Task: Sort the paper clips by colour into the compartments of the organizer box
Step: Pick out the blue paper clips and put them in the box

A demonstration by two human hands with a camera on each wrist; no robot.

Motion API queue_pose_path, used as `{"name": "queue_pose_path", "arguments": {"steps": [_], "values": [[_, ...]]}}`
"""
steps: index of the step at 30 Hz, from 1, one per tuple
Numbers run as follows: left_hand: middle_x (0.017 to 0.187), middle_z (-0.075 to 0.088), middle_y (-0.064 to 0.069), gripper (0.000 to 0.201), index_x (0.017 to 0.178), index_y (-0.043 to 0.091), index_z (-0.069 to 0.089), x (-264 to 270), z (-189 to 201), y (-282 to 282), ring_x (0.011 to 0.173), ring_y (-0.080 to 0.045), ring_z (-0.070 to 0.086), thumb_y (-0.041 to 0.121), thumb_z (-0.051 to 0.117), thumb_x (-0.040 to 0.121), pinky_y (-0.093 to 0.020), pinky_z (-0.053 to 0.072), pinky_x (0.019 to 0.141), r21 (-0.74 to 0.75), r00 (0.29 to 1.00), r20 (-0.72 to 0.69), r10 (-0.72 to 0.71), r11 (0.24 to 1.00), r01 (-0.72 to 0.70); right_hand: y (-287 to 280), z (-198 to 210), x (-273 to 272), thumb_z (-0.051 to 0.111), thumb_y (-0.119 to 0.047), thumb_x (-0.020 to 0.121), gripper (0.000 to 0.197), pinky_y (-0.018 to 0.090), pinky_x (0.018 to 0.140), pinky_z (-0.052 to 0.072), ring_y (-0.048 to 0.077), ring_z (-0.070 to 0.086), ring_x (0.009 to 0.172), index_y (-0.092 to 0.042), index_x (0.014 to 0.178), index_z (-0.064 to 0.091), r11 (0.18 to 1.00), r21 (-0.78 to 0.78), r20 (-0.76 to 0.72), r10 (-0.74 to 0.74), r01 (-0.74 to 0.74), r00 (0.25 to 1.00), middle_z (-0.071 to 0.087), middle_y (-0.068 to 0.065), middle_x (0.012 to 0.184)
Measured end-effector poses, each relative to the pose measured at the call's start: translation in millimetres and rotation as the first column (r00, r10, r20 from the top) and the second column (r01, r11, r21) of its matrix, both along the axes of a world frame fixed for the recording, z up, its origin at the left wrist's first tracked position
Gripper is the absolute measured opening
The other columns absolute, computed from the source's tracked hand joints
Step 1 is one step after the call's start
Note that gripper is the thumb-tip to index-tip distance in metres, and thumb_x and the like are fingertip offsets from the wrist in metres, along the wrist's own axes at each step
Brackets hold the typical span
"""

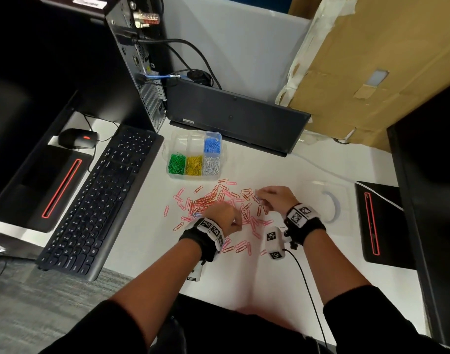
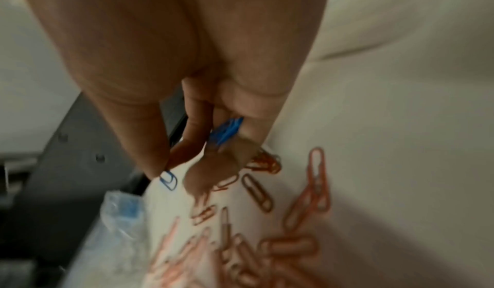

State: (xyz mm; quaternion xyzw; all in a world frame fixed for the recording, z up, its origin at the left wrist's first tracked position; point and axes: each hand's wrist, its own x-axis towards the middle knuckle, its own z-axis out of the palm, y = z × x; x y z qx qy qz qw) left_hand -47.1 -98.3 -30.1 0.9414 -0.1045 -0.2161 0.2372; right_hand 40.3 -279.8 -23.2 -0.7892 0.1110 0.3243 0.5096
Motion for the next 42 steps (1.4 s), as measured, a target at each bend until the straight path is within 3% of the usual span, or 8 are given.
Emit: {"name": "queue_pose_path", "arguments": {"steps": [5, 10, 14, 17, 22, 28, 35, 42], "values": [[0.089, 0.071, 0.000, 0.009, 0.089, 0.022, 0.067, -1.4, -7.0, 4.2, 0.076, -0.014, 0.061, 0.023, 0.058, 0.091, -0.031, 0.053, 0.078, -0.156, 0.991, -0.045, 0.129, 0.979, -0.134, -5.8, 11.9, -22.7, 0.057, 0.001, 0.093, 0.008, 0.021, 0.056, 0.050, 0.015, 0.058, 0.062, -0.003, 0.096, 0.063, 0.830, 0.480, -0.309, -0.142, 0.283, 0.941, 0.060, 0.010, 0.078], [0.082, 0.061, -0.005, 0.022, 0.083, 0.014, 0.051, -9.5, 2.1, 34.2, 0.073, -0.019, 0.053, 0.027, 0.043, 0.098, -0.029, 0.043, 0.067, -0.425, 0.817, -0.210, 0.537, 0.703, -0.571, 1.1, 14.3, -54.1, 0.051, -0.004, 0.082, 0.021, 0.020, 0.048, 0.043, 0.014, 0.047, 0.057, -0.006, 0.098, 0.063, 0.745, 0.561, -0.507, -0.034, 0.360, 0.861, 0.053, 0.004, 0.070], [0.083, 0.059, -0.007, 0.037, 0.084, 0.011, 0.054, -16.4, 4.8, 61.1, 0.080, -0.022, 0.053, 0.041, 0.036, 0.094, -0.033, 0.041, 0.077, -0.426, 0.783, -0.181, 0.595, 0.670, -0.608, 26.0, 14.1, -77.9, 0.059, -0.006, 0.090, 0.008, 0.019, 0.045, 0.036, 0.013, 0.047, 0.057, -0.007, 0.090, 0.067, 0.899, 0.436, -0.363, 0.154, 0.022, 0.919, 0.054, 0.003, 0.068], [0.074, 0.060, -0.005, 0.033, 0.079, 0.016, 0.050, -23.5, -5.1, 71.2, 0.069, -0.022, 0.054, 0.039, 0.041, 0.100, -0.031, 0.042, 0.067, -0.376, 0.768, -0.170, 0.618, 0.680, -0.630, 41.5, 11.9, -90.3, 0.064, -0.003, 0.090, 0.008, 0.022, 0.049, 0.046, 0.015, 0.057, 0.056, -0.004, 0.096, 0.070, 0.896, 0.308, -0.216, 0.394, -0.321, 0.893, 0.063, 0.007, 0.068], [0.065, 0.060, 0.003, 0.010, 0.100, 0.025, 0.058, -41.0, -10.3, 73.6, 0.052, -0.008, 0.052, 0.025, 0.048, 0.099, -0.025, 0.039, 0.054, -0.443, 0.709, -0.247, 0.661, 0.574, -0.689, 53.0, 16.4, -97.6, 0.052, 0.005, 0.094, 0.020, 0.025, 0.055, 0.054, 0.018, 0.064, 0.062, -0.001, 0.104, 0.068, 0.878, 0.307, -0.217, 0.440, -0.367, 0.871, 0.069, 0.016, 0.083], [0.059, 0.055, 0.016, 0.009, 0.082, 0.026, 0.072, -56.4, 0.5, 76.2, 0.051, 0.003, 0.046, 0.025, 0.066, 0.089, -0.014, 0.037, 0.054, -0.412, 0.843, -0.189, 0.504, 0.738, -0.534, 42.8, 0.9, -94.3, 0.079, -0.017, 0.079, 0.007, 0.018, 0.055, 0.047, 0.005, 0.054, 0.052, -0.019, 0.084, 0.076, 0.768, -0.142, 0.245, 0.639, -0.625, 0.729, 0.059, -0.004, 0.063], [0.065, 0.060, 0.020, 0.010, 0.080, 0.027, 0.077, -65.8, -1.3, 65.5, 0.056, 0.003, 0.051, 0.031, 0.081, 0.072, -0.003, 0.032, 0.056, -0.173, 0.942, -0.044, 0.333, 0.926, -0.336, 48.5, -5.8, -95.3, 0.078, -0.025, 0.080, 0.004, 0.022, 0.063, 0.048, -0.004, 0.049, 0.057, -0.024, 0.083, 0.075, 0.673, -0.339, 0.263, 0.739, -0.658, 0.620, 0.051, -0.019, 0.063], [0.087, 0.072, 0.005, 0.011, 0.089, 0.027, 0.074, -63.0, 3.5, 50.0, 0.080, -0.014, 0.063, 0.036, 0.069, 0.084, -0.025, 0.050, 0.078, -0.010, 0.964, -0.010, 0.266, 0.964, -0.267, 51.7, 1.8, -97.2, 0.066, -0.031, 0.089, 0.013, 0.022, 0.066, 0.038, 0.016, 0.062, 0.077, -0.022, 0.095, 0.073, 0.540, -0.532, 0.292, 0.840, -0.652, 0.457, 0.070, -0.001, 0.087]]}}
